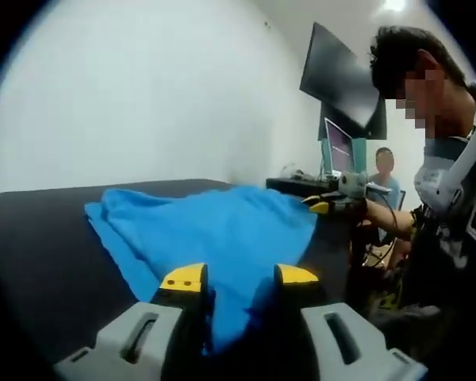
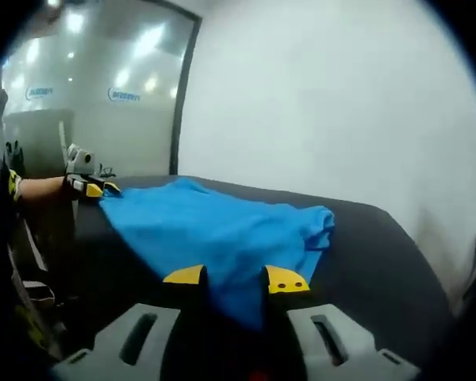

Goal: Spread out the cloth and fold it

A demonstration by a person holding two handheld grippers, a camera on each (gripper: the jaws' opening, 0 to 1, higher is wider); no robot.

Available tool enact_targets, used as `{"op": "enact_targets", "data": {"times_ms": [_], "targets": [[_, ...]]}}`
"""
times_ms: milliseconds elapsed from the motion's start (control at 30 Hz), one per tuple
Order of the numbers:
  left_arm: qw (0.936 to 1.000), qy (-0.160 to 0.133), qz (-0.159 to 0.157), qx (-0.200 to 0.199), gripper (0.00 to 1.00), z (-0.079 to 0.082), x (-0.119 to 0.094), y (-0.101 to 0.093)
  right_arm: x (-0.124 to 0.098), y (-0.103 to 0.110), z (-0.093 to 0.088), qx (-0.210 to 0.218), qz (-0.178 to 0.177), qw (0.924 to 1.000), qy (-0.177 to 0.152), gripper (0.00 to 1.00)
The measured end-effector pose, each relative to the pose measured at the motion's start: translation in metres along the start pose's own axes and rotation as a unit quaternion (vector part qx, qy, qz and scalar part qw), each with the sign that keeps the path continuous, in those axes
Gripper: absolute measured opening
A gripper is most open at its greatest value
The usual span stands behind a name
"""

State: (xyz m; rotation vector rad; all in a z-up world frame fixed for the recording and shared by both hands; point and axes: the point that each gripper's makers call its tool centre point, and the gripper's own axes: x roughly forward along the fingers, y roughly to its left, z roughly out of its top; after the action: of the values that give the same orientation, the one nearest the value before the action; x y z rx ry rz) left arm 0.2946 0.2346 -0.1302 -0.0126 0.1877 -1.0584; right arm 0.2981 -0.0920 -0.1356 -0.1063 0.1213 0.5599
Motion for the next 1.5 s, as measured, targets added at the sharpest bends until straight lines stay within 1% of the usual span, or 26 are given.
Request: {"op": "enact_targets", "data": {"times_ms": [133,367,567,667,767,867,967,1033,1067,1100,1133,1167,1200,1233,1267,1300,1333,1367,1400,1433,1500], "targets": [[0.9998,-0.007,-0.015,0.010,0.33,0.001,-0.001,-0.006,0.006,-0.005,-0.005,0.004,-0.007,0.9998,0.020,0.26],[0.9993,-0.018,-0.030,0.016,0.34,0.004,-0.001,-0.012,0.006,-0.009,-0.006,0.013,-0.012,0.9996,0.023,0.26],[0.9990,-0.026,-0.019,0.032,0.34,0.005,0.001,-0.013,0.006,-0.010,-0.007,0.016,-0.007,0.9996,0.024,0.26],[0.9992,-0.027,-0.021,0.023,0.34,0.006,0.001,-0.010,0.006,-0.012,-0.007,0.025,-0.005,0.9994,0.024,0.26],[0.9992,-0.031,-0.022,0.008,0.34,0.008,0.001,-0.009,0.005,-0.011,-0.008,0.014,-0.014,0.9995,0.024,0.26],[0.9993,-0.032,-0.021,0.008,0.34,0.008,0.000,-0.008,0.004,-0.011,-0.007,0.009,-0.017,0.9996,0.023,0.27],[0.9992,-0.030,-0.026,0.009,0.34,0.008,-0.001,-0.010,0.003,-0.009,-0.005,0.013,-0.013,0.9997,0.018,0.28],[0.9984,-0.034,-0.038,0.023,0.35,0.009,-0.007,-0.013,0.001,-0.006,-0.003,0.014,-0.004,0.9998,0.011,0.29],[0.9979,-0.041,-0.042,0.029,0.35,0.013,-0.012,-0.013,0.000,-0.005,-0.001,0.015,-0.001,0.9999,0.006,0.29],[0.9974,-0.054,-0.042,0.021,0.35,0.019,-0.016,-0.013,-0.001,-0.005,0.003,0.019,-0.001,0.9998,-0.003,0.29],[0.9971,-0.067,-0.037,0.004,0.35,0.026,-0.020,-0.013,-0.003,-0.006,0.005,0.024,-0.003,0.9997,-0.008,0.29],[0.9973,-0.069,-0.024,0.004,0.35,0.031,-0.025,-0.011,-0.006,-0.009,0.012,0.049,-0.016,0.9984,-0.025,0.29],[0.9976,-0.068,-0.002,0.013,0.35,0.034,-0.029,-0.005,-0.008,-0.011,0.017,0.073,-0.024,0.9962,-0.041,0.28],[0.9975,-0.060,0.018,0.033,0.35,0.033,-0.032,0.000,-0.011,-0.010,0.020,0.086,-0.024,0.9950,-0.046,0.28],[0.9973,-0.045,0.034,0.047,0.35,0.029,-0.033,0.001,-0.012,-0.007,0.019,0.093,-0.021,0.9947,-0.039,0.27],[0.9970,-0.017,0.048,0.059,0.36,0.022,-0.035,0.005,-0.011,-0.003,0.021,0.093,-0.016,0.9949,-0.037,0.26],[0.9964,0.000,0.055,0.064,0.36,0.017,-0.037,0.008,-0.011,0.000,0.022,0.092,-0.014,0.9951,-0.034,0.26],[0.9949,0.031,0.066,0.070,0.36,0.007,-0.041,0.013,-0.009,0.010,0.030,0.064,-0.004,0.9973,-0.038,0.27],[0.9943,0.040,0.071,0.069,0.36,0.003,-0.043,0.015,-0.008,0.019,0.035,0.053,0.006,0.9976,-0.043,0.28],[0.9936,0.052,0.072,0.071,0.36,-0.002,-0.046,0.015,-0.006,0.031,0.039,0.039,0.017,0.9984,-0.036,0.31],[0.9934,0.054,0.074,0.069,0.37,-0.005,-0.049,0.015,0.002,0.058,0.052,0.009,0.048,0.9975,-0.050,0.36]]}}
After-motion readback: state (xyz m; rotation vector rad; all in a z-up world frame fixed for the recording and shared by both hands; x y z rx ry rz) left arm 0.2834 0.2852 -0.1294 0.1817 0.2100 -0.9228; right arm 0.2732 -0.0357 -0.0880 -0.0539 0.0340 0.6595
